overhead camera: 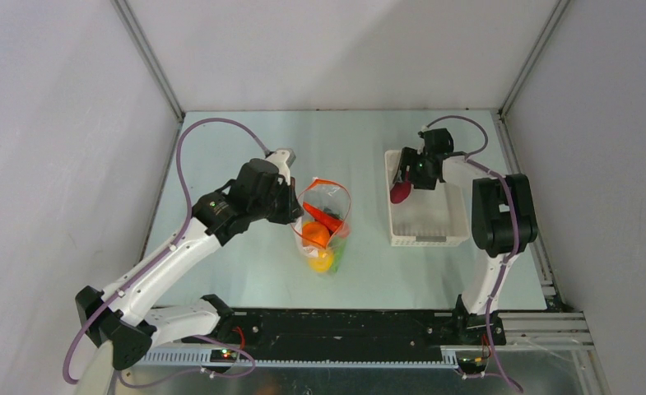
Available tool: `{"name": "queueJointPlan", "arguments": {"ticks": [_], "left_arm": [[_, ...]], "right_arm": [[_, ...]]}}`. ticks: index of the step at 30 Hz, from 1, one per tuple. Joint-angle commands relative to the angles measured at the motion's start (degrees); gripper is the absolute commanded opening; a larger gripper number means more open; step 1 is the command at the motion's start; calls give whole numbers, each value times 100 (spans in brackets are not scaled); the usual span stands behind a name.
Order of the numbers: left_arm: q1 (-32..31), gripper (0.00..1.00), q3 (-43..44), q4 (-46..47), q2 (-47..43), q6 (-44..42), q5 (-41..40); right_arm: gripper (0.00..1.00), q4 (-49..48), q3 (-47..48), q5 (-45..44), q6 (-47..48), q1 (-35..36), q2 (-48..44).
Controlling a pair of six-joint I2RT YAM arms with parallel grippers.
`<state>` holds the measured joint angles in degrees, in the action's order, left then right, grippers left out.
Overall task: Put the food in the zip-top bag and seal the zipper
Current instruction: Pick up the fake vegetable from the bin.
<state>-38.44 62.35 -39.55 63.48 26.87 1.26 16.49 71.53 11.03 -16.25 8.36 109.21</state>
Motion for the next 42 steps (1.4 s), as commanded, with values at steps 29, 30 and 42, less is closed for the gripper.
{"name": "queueJointPlan", "arguments": {"ticks": [29,30,42], "left_arm": [[21,0,146,105,-20,-137,10],[21,0,146,105,-27,-138,12],[13,0,146,106,-39,-126,127]], "right_arm": [[15,962,417,-1631,-232,409,-775],[13,975,374,-1688,-195,415,-984],[11,632,-418,-1633,52,719,-3508]]}}
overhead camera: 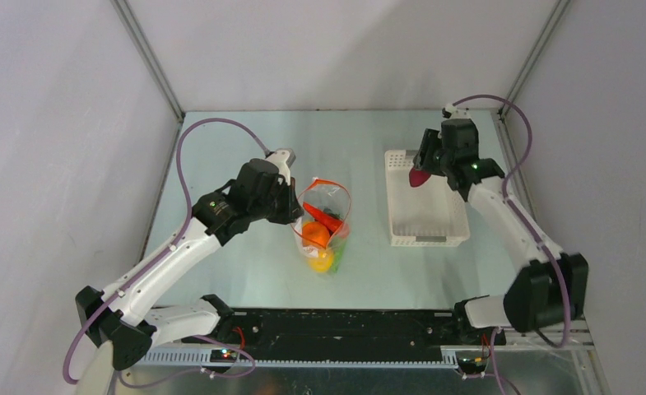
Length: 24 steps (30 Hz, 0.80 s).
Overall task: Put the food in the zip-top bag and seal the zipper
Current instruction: Pick up the fake vegetable from the bin, then place the fake vegetable in the zipper food storage bag.
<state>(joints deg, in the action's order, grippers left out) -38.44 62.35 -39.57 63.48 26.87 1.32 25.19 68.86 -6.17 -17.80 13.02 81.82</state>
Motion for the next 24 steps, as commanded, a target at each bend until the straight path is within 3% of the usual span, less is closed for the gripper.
{"name": "queueJointPlan", "arguments": {"ticks": [1,7,10,14,24], "left_arm": [[12,0,144,108,-38,-122,135],[16,0,122,144,-17,-114,232],[14,0,134,150,29,-122,238],[18,0,167,173,130,-125,162],[16,0,157,196,44,-114,77]], "right_arm": [[11,-283,-201,114,251,333,-1045],[11,-665,-436,-16,391,1386,-1986],[11,-1128,-576,-889,694,2583,-2281],[12,-1863,-836,-1137,1065,3687,-2441],[15,-3446,-799,-998,1488,4494,-1720]]}}
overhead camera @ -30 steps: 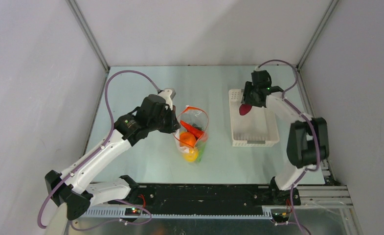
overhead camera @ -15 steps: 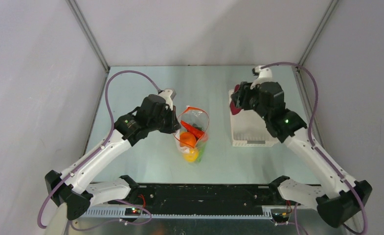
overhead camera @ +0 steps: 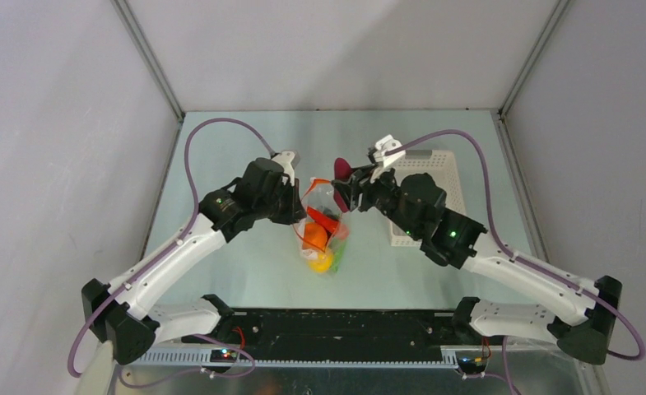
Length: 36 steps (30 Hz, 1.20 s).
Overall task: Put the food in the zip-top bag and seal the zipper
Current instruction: Place the fake vegetable in the zipper food storage bag.
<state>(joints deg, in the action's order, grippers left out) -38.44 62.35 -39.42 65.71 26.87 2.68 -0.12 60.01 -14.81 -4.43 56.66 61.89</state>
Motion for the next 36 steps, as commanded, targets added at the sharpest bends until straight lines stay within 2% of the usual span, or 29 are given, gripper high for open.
{"name": "queueJointPlan", "arguments": {"ticks": [1,9,11,16,19,20,22,31,36], "left_arm": [[14,0,152,198,-227,-118,-60],[17,0,100,228,-448,-87,32],[19,0,99,234,-482,-83,-3],[15,0,85,231,-493,-54,32],[17,0,87,227,-498,-52,33],[15,0,86,231,-498,-57,12],[19,0,83,234,-516,-50,-13],[16,0,107,207,-580,38,-245],[18,0,107,222,-566,166,-463]], "right_arm": [[15,-957,110,-114,116,151,347],[20,-770,290,-458,-219,435,1005],[29,-593,291,-620,-368,469,1051],[61,-240,288,-788,-561,533,1027],[76,-122,292,-777,-584,599,960],[86,-112,292,-729,-581,608,922],[98,-107,292,-676,-563,636,861],[100,475,287,-787,-1009,679,403],[99,1070,181,-1513,-1424,606,37]]}}
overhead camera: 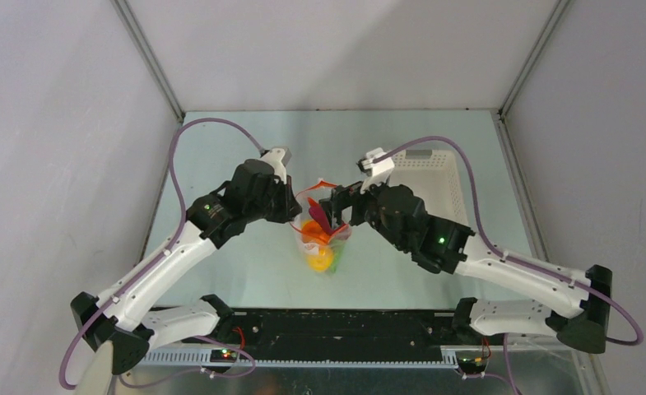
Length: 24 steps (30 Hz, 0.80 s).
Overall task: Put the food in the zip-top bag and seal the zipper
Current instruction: Place the fake vegetable in the zipper food storage bag, then adjust the zipper food storage bag at the center of the board.
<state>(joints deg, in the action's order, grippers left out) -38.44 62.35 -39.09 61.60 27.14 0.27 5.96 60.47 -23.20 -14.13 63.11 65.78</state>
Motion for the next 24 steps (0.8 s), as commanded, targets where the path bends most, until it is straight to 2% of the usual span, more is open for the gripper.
{"name": "queueJointPlan", "arguments": {"ticks": [1,6,10,11,12,14,15,16,19,20,22,24], "left_arm": [[13,0,109,197,-152,163,-239],[12,0,129,208,-84,444,-302],[-20,0,-61,413,-151,761,-266],[-60,0,-102,524,-176,893,-278],[-77,0,-224,604,-237,957,-310],[-140,0,-388,953,-329,1149,-327],[-169,0,-424,1029,-389,1249,-322],[-189,0,-471,1115,-405,1289,-323],[-294,0,-430,1137,-489,1377,-428],[-312,0,-415,1129,-512,1387,-425],[-449,0,-368,1122,-596,1401,-440],[-559,1,-361,1158,-713,1441,-494]], "right_arm": [[99,724,134,-742,-544,-81,-381],[95,1521,124,-538,-1324,-516,-261],[83,1628,131,70,-1529,-870,45],[73,1624,132,248,-1565,-919,143],[69,1608,136,322,-1597,-984,184],[53,1527,135,497,-1541,-1019,277],[48,1440,130,616,-1459,-1040,315],[37,1393,125,668,-1412,-1043,331],[18,1058,138,950,-1126,-1076,404],[9,899,139,1136,-1078,-1088,408],[0,649,136,1450,-957,-1133,417],[0,499,240,1694,-764,-1171,460]]}}
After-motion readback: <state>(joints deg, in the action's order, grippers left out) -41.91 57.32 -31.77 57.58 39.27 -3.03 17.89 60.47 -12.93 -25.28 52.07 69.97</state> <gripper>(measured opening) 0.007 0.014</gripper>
